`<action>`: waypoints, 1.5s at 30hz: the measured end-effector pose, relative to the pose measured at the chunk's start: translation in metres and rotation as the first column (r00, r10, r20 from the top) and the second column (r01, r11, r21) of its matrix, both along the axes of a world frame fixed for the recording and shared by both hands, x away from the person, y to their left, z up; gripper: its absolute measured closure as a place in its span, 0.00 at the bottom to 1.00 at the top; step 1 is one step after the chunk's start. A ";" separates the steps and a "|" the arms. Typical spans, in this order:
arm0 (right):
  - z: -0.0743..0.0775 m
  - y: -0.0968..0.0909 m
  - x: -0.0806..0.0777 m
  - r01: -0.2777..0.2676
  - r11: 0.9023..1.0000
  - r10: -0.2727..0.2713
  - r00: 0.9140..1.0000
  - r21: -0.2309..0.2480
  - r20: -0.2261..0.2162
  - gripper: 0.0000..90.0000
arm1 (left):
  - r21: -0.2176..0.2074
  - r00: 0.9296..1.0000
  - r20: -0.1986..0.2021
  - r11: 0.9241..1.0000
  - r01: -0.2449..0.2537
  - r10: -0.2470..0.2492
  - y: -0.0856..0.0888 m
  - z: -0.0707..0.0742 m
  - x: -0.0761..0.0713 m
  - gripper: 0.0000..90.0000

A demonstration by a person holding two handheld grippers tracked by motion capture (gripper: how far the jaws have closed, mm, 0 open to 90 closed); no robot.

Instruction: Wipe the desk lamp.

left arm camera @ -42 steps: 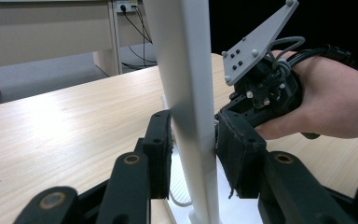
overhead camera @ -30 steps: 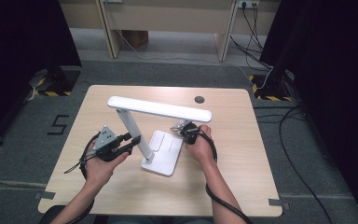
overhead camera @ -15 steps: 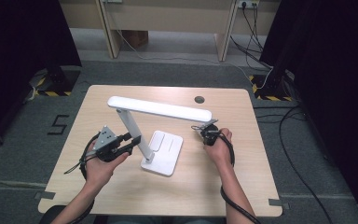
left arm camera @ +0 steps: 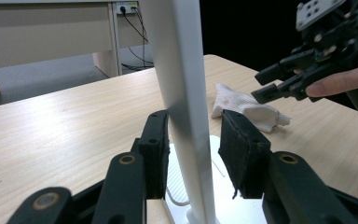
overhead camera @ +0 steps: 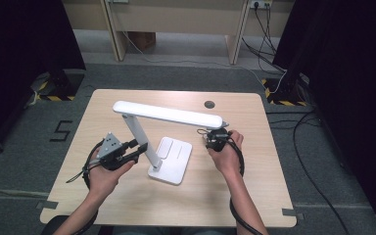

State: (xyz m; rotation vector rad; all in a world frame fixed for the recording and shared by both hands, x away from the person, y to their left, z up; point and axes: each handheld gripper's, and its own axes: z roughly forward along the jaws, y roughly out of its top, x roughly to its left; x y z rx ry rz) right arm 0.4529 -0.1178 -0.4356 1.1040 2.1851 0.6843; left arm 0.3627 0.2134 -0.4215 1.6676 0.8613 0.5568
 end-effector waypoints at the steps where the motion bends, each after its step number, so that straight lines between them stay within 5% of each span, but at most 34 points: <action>1: 0.002 0.006 -0.003 -0.013 1.000 0.013 1.000 0.003 0.012 0.60 | -0.001 1.000 0.002 1.000 0.000 0.000 0.000 0.000 0.000 0.69; 3: 0.003 0.015 -0.008 -0.061 0.998 0.061 0.998 0.001 0.014 0.67 | -0.001 1.000 0.001 1.000 -0.001 0.001 0.000 0.000 0.000 0.69; 6: -0.008 0.032 -0.014 -0.138 0.989 0.140 0.989 0.045 -0.047 0.82 | 0.000 1.000 0.004 1.000 -0.001 0.001 0.000 0.001 0.000 0.69; 9: -0.026 0.045 -0.016 -0.186 0.982 0.190 0.974 0.038 -0.126 0.92 | 0.001 1.000 0.004 1.000 0.000 0.000 0.000 0.001 -0.001 0.68; 19: -0.050 0.056 -0.017 -0.188 0.981 0.192 0.961 0.040 -0.199 0.95 | 0.006 1.000 0.004 1.000 0.007 -0.007 0.001 0.001 -0.002 0.68; 38: -0.055 0.061 -0.003 -0.165 0.986 0.165 0.971 0.017 -0.174 0.96 | 0.012 1.000 -0.001 0.999 0.031 -0.031 0.000 -0.001 -0.015 0.68; 45: -0.055 0.059 -0.002 -0.164 0.986 0.165 0.972 0.020 -0.165 0.87 | 0.007 0.999 0.000 0.999 0.046 -0.046 0.002 -0.002 -0.017 0.68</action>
